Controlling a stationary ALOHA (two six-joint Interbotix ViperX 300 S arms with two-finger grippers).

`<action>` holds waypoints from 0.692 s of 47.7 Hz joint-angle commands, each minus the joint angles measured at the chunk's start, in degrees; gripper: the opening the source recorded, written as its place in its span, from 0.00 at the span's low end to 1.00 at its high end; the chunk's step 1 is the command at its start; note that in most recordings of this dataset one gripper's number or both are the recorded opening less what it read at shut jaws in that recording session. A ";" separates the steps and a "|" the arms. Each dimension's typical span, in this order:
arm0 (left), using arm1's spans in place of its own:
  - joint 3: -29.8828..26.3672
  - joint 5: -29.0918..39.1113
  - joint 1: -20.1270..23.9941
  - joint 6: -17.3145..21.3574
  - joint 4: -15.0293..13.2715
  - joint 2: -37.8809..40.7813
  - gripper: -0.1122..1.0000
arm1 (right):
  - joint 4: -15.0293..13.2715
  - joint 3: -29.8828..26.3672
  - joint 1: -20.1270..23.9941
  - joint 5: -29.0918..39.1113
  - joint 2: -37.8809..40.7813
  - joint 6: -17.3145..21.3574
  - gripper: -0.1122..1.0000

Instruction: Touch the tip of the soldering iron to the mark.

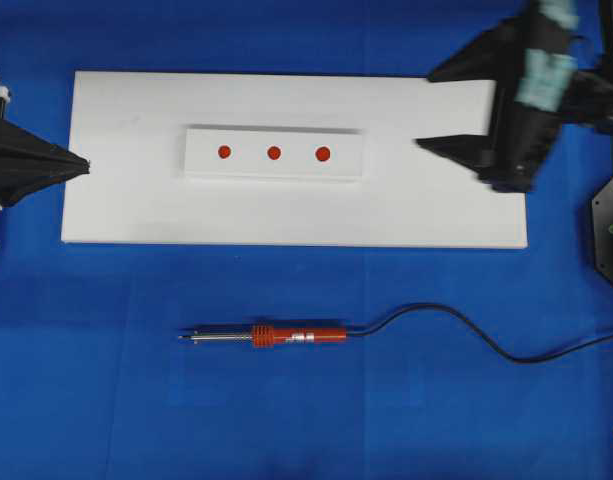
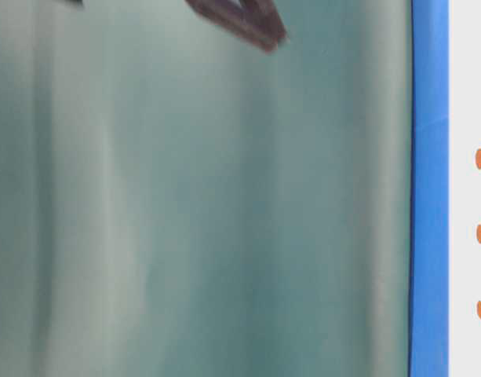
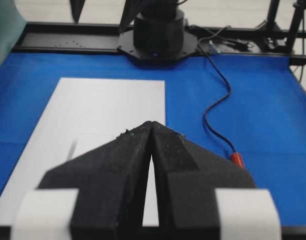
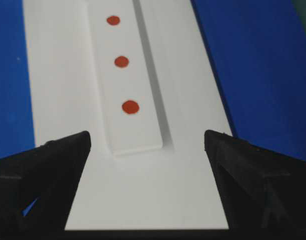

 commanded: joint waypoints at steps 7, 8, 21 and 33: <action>-0.70 -0.88 0.00 0.00 0.09 0.35 0.10 | 0.09 7.65 0.00 -2.20 -11.87 0.44 0.90; -0.70 -0.97 0.09 0.00 0.09 0.35 0.10 | 0.09 8.26 0.00 -2.20 -12.66 0.53 0.90; -0.70 -1.41 0.00 -0.09 0.09 0.53 0.10 | 1.32 15.91 0.00 -2.64 -21.53 0.97 0.87; -0.62 -1.49 0.09 -0.09 0.09 0.53 0.10 | 2.99 20.48 0.00 -4.92 -24.17 0.97 0.87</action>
